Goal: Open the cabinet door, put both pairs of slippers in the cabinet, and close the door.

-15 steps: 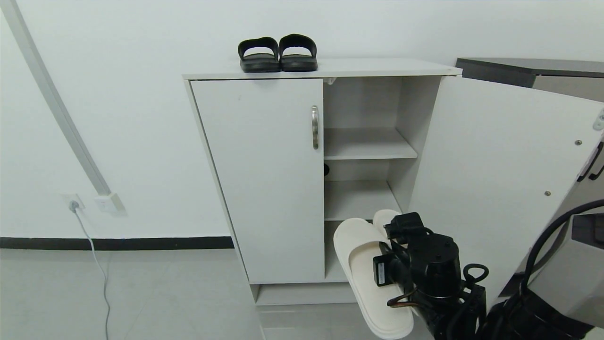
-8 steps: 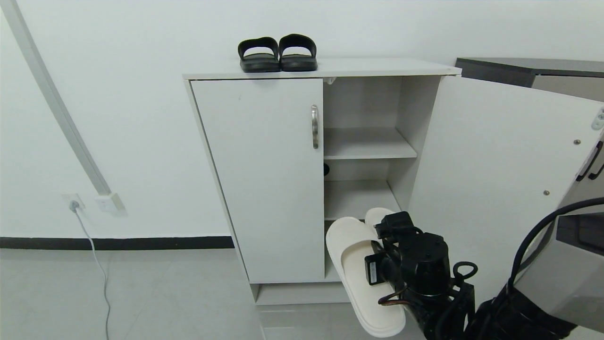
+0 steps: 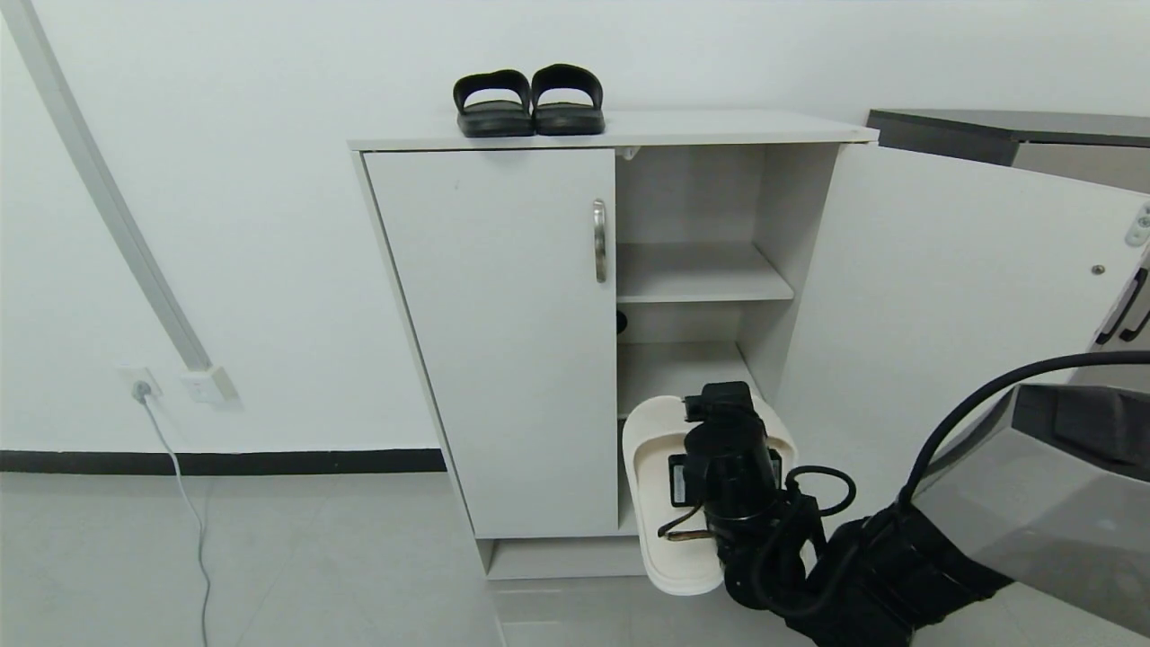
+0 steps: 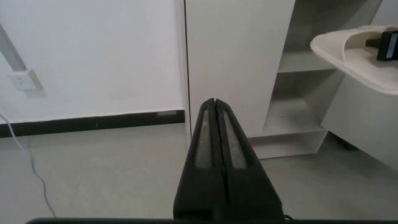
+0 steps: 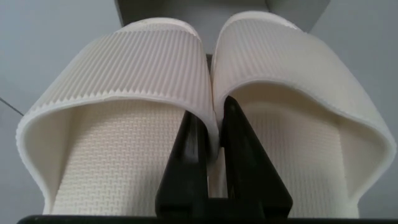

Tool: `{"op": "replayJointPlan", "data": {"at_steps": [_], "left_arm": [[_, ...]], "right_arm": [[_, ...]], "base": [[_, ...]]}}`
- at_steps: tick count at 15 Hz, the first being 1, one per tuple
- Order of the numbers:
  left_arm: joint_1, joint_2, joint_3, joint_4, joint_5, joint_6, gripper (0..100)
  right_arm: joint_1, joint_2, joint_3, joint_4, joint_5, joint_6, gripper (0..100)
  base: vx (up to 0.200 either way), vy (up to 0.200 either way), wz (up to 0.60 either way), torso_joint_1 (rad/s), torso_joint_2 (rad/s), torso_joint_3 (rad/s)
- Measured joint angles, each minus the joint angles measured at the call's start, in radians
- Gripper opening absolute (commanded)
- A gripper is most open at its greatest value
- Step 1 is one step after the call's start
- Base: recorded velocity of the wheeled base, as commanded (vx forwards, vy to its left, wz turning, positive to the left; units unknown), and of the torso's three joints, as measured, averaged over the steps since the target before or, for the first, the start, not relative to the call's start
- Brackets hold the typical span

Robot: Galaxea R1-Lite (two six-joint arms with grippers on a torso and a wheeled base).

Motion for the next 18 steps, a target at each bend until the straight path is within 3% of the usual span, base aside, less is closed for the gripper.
{"op": "replayJointPlan", "data": {"at_steps": [2, 8, 14, 18], "left_arm": [[0.000, 0.000, 0.000, 0.000, 0.002, -0.001, 0], [0.001, 0.000, 0.000, 0.000, 0.002, -0.001, 0], [0.000, 0.000, 0.000, 0.001, 0.001, -0.004, 0], [0.000, 0.001, 0.000, 0.000, 0.001, -0.004, 0]], "right_arm": [[0.006, 0.003, -0.046, 0.058, -0.012, 0.051, 0], [0.013, 0.009, -0.063, 0.065, -0.013, 0.053, 0], [0.017, 0.090, -0.122, 0.058, 0.003, 0.038, 0], [0.012, 0.187, -0.183, -0.008, 0.074, 0.001, 0]], "base": [[0.000, 0.000, 0.00, 0.000, 0.00, 0.000], [0.000, -0.200, 0.00, 0.004, 0.00, 0.002], [0.000, 0.000, 0.00, 0.000, 0.00, 0.000], [0.000, 0.000, 0.00, 0.000, 0.00, 0.000]]}}
